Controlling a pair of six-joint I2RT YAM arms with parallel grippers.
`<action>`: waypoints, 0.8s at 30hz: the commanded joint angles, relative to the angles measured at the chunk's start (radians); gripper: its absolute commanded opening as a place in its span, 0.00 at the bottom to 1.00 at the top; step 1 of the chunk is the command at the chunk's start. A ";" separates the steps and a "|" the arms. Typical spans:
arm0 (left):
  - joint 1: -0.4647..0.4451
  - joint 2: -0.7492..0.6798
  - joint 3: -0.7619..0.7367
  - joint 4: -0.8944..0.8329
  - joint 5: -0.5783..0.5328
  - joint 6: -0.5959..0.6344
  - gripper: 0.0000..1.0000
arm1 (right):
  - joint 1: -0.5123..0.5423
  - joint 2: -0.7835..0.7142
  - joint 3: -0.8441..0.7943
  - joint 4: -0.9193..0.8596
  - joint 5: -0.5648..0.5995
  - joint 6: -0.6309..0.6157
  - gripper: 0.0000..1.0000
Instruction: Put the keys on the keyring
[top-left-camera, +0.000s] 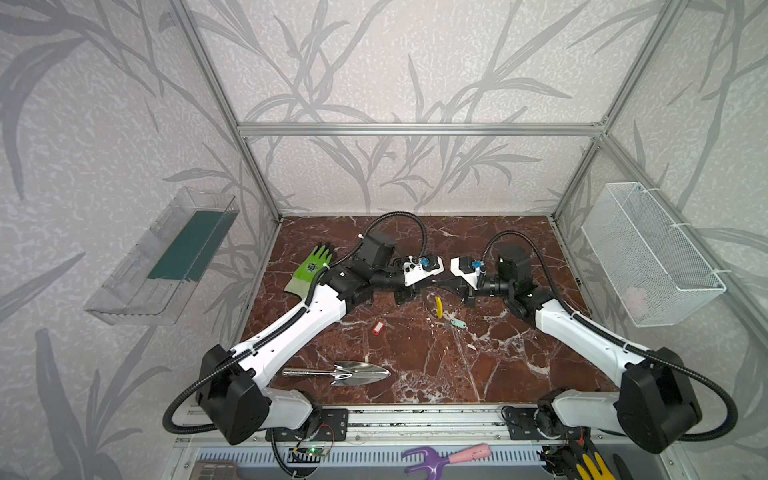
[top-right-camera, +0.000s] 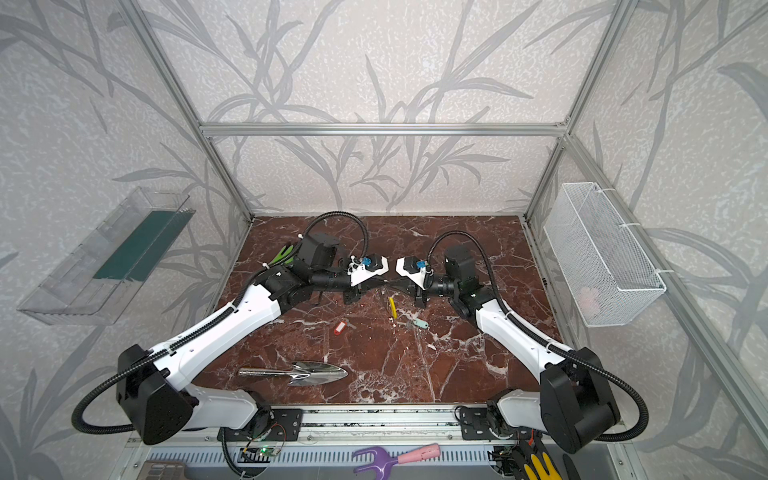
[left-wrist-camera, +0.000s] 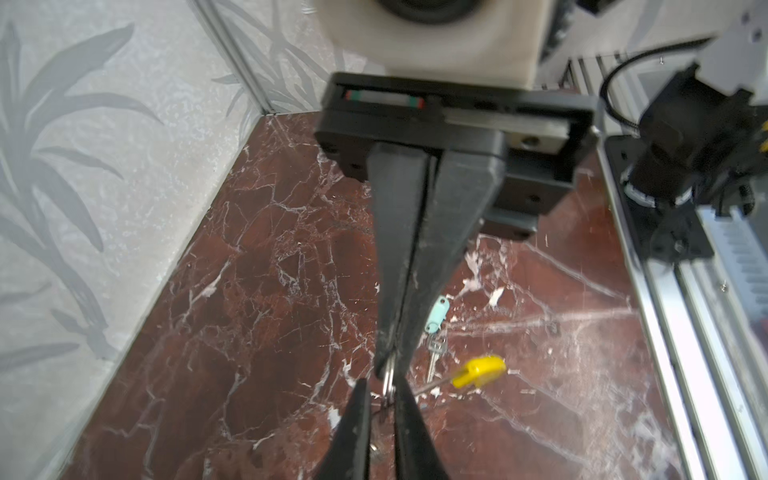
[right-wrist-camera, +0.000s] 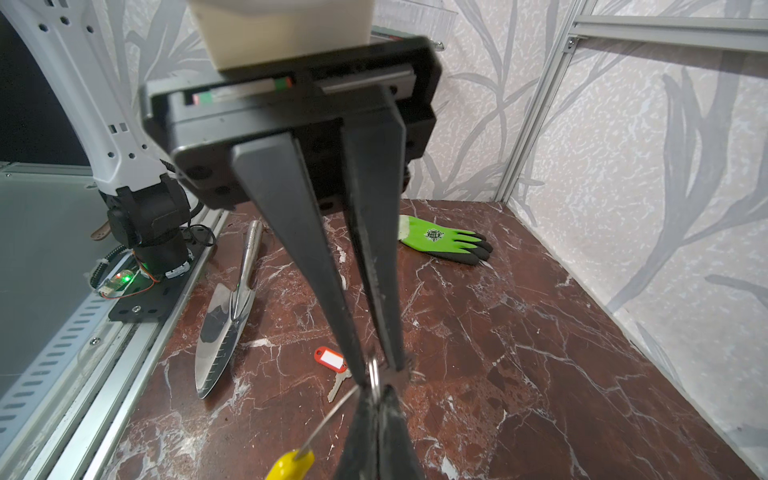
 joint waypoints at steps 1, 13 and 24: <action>0.013 -0.075 -0.126 0.230 -0.058 -0.093 0.26 | -0.008 0.002 -0.043 0.209 -0.031 0.151 0.00; 0.049 -0.188 -0.405 0.696 0.000 -0.360 0.13 | -0.017 0.116 -0.060 0.588 -0.109 0.413 0.00; 0.048 -0.158 -0.424 0.814 0.037 -0.435 0.13 | -0.011 0.093 -0.060 0.573 -0.128 0.413 0.00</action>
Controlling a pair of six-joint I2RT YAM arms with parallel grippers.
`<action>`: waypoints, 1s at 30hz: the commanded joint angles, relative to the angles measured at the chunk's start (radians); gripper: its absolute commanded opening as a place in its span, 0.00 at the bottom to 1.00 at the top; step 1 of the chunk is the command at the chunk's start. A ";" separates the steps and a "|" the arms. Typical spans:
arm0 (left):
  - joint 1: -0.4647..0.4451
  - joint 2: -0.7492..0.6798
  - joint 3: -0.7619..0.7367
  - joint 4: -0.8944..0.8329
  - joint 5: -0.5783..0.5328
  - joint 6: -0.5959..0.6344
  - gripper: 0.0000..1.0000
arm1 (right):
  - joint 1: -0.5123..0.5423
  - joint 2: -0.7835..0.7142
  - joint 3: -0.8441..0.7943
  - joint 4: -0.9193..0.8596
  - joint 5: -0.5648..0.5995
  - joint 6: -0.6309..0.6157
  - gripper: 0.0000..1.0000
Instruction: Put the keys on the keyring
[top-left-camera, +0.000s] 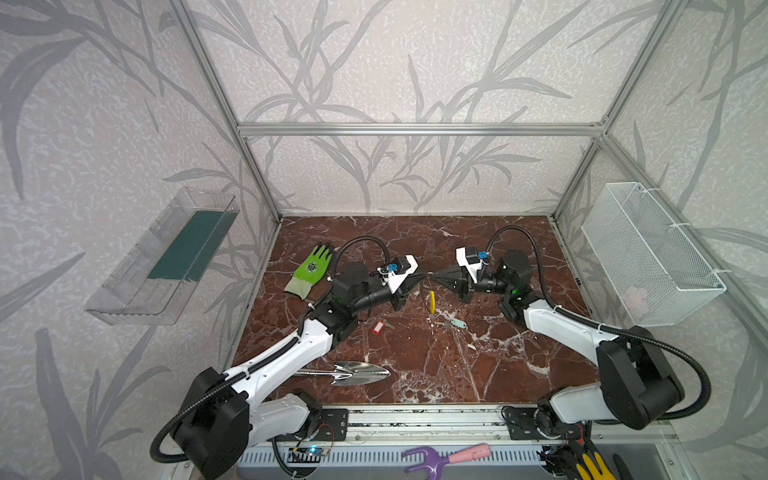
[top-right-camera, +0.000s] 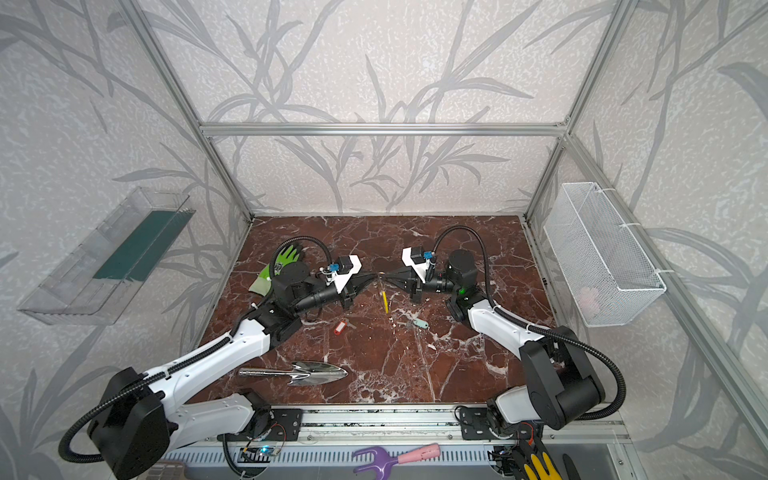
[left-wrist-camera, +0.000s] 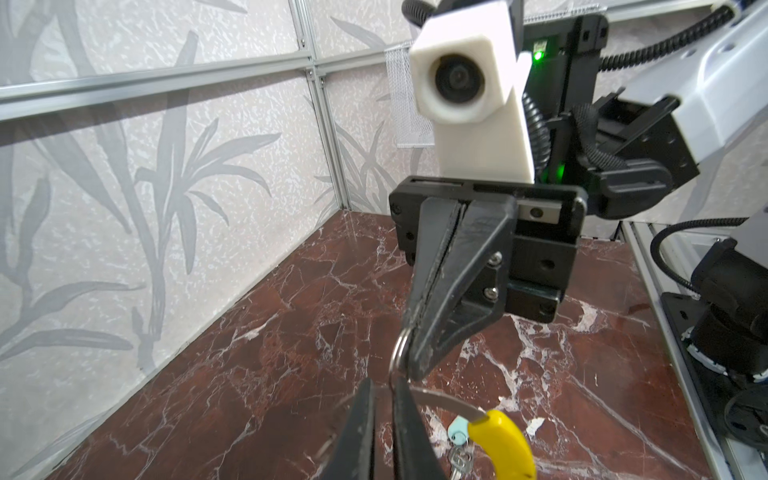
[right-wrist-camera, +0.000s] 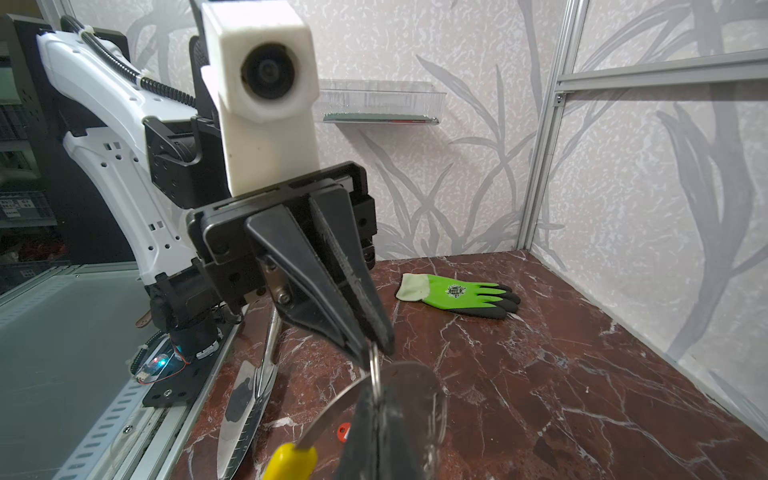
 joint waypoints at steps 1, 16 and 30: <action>0.000 0.008 -0.001 0.081 0.044 -0.046 0.13 | 0.006 -0.027 0.015 0.036 -0.022 0.009 0.00; -0.007 0.046 0.030 0.070 0.108 -0.040 0.10 | 0.020 -0.041 0.017 0.014 -0.016 -0.002 0.00; -0.007 0.062 0.259 -0.455 0.129 0.151 0.00 | 0.022 -0.155 0.021 -0.326 0.160 -0.280 0.28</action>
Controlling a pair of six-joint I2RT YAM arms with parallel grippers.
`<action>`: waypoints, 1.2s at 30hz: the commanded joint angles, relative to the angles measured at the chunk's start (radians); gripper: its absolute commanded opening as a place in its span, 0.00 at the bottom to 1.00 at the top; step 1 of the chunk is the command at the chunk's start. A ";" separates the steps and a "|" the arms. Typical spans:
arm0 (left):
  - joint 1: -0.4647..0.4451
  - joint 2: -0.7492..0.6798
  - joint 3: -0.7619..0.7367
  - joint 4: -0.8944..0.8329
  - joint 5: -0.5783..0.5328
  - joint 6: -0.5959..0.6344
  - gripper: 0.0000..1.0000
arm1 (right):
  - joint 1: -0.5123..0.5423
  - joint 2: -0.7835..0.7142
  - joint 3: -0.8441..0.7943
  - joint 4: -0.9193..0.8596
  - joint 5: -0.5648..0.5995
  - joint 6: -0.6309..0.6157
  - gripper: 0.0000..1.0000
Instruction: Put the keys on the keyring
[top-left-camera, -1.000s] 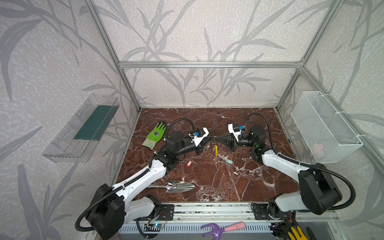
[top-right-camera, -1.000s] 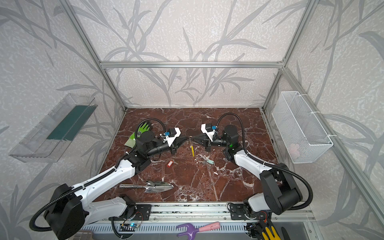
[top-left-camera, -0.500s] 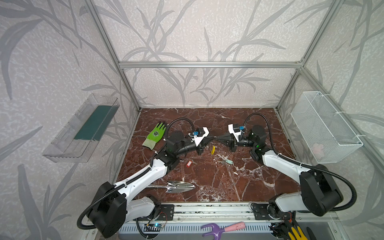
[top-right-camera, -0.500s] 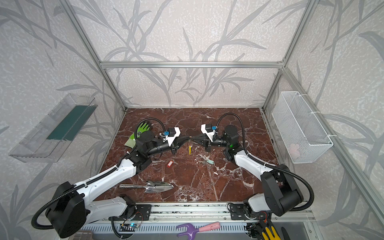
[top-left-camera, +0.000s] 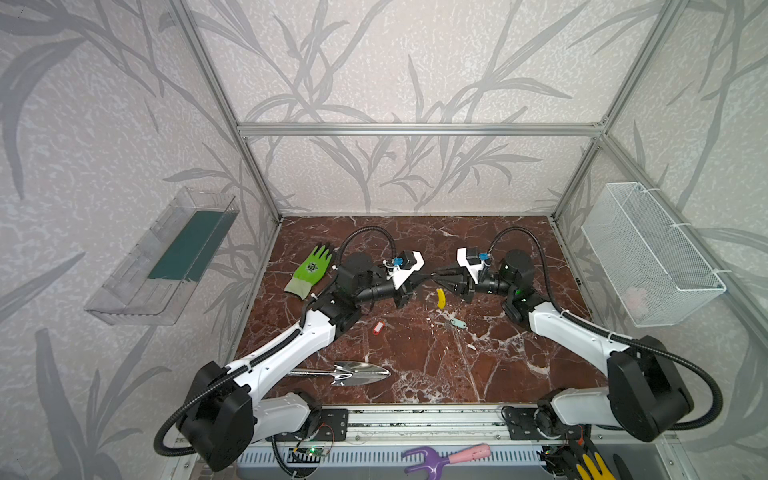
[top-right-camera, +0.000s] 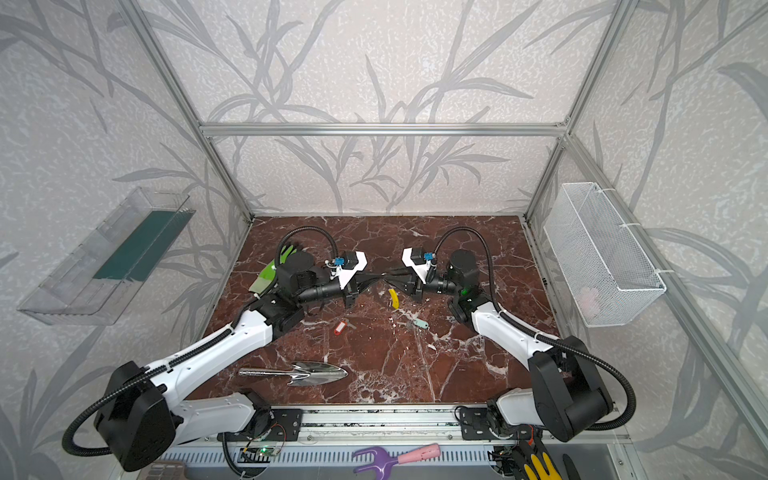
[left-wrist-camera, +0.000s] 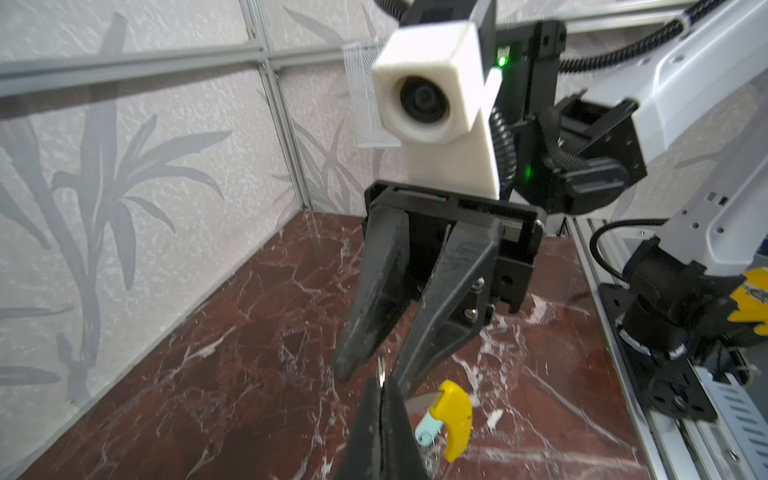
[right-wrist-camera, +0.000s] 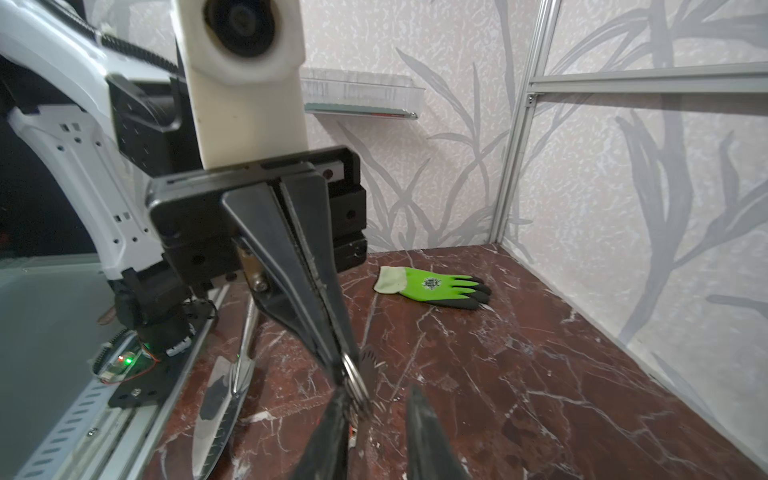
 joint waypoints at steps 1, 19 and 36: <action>-0.005 0.014 0.119 -0.270 0.014 0.110 0.00 | 0.009 -0.072 0.027 -0.190 0.054 -0.170 0.28; -0.008 0.072 0.279 -0.504 0.059 0.215 0.00 | 0.011 -0.102 0.024 -0.207 0.026 -0.150 0.23; -0.013 0.065 0.257 -0.435 0.089 0.206 0.00 | 0.013 -0.071 0.046 -0.228 -0.030 -0.138 0.14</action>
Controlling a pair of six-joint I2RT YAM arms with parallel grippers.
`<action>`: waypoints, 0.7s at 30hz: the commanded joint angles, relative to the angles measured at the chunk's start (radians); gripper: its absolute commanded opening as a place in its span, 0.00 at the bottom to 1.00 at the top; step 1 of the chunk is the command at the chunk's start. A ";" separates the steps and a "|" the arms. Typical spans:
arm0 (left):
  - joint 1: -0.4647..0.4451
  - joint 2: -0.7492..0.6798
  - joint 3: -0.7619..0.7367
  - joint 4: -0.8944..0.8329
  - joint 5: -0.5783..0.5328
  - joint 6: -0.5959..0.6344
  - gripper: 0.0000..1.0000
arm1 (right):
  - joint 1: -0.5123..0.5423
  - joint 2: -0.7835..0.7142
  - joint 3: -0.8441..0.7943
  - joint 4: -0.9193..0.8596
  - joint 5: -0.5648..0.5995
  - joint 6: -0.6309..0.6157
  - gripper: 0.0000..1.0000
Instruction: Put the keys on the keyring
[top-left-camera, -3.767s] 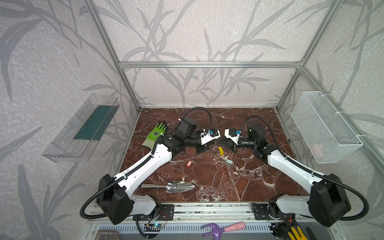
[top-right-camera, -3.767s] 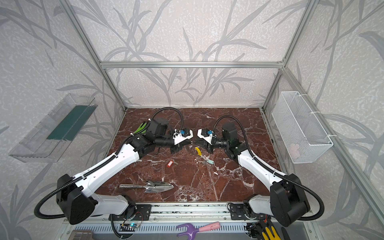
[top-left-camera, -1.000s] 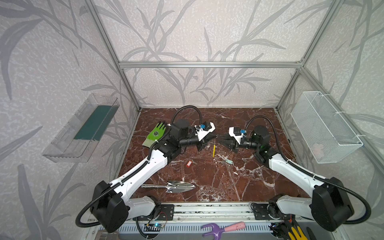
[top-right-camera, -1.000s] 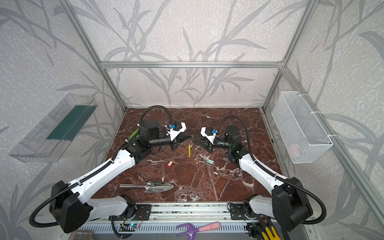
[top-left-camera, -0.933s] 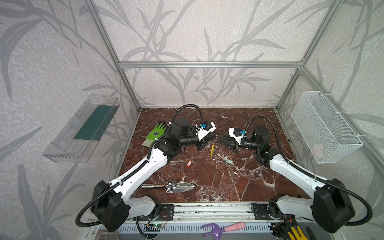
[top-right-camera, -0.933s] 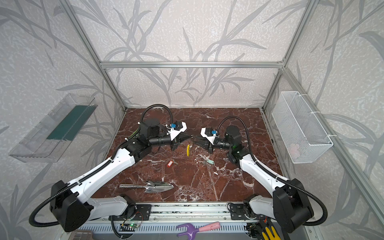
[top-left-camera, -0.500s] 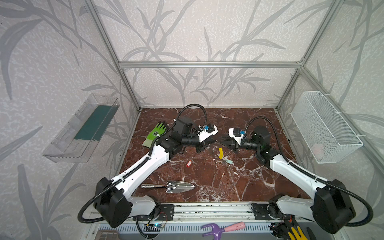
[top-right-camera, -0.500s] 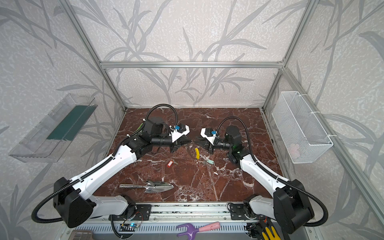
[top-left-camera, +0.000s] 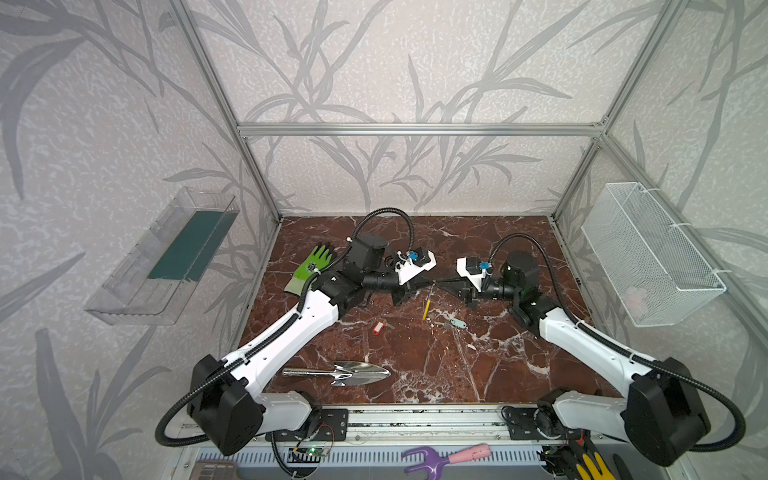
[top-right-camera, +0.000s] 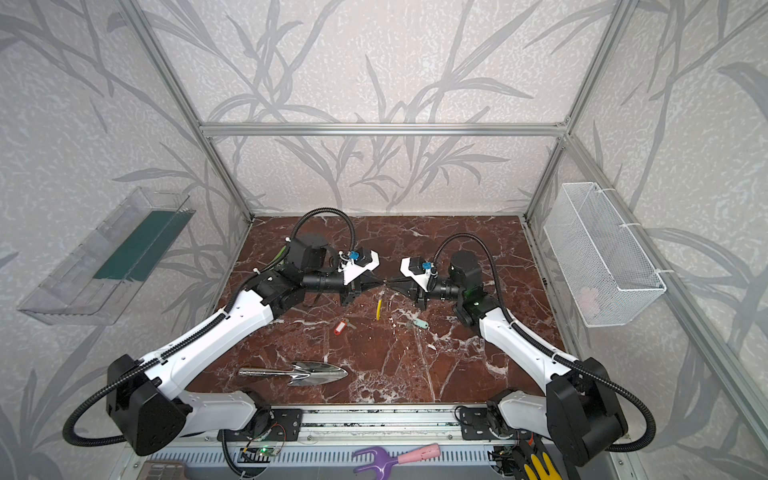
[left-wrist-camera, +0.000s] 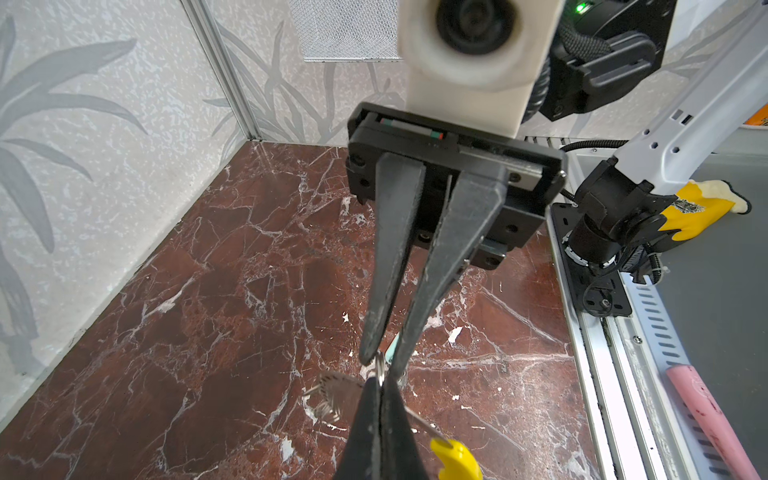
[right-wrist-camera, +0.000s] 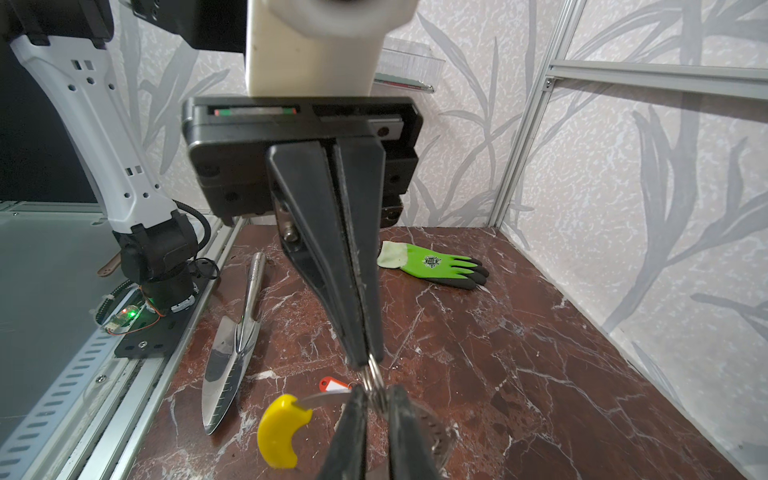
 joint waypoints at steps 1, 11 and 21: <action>-0.006 -0.009 0.009 0.043 0.039 0.019 0.00 | 0.005 0.013 0.032 -0.002 -0.027 0.014 0.14; -0.008 -0.008 0.001 0.040 0.032 0.026 0.00 | 0.008 0.009 0.019 0.033 -0.026 0.019 0.00; 0.020 -0.133 -0.231 0.380 -0.083 -0.099 0.27 | 0.005 0.042 -0.008 0.172 -0.053 0.128 0.00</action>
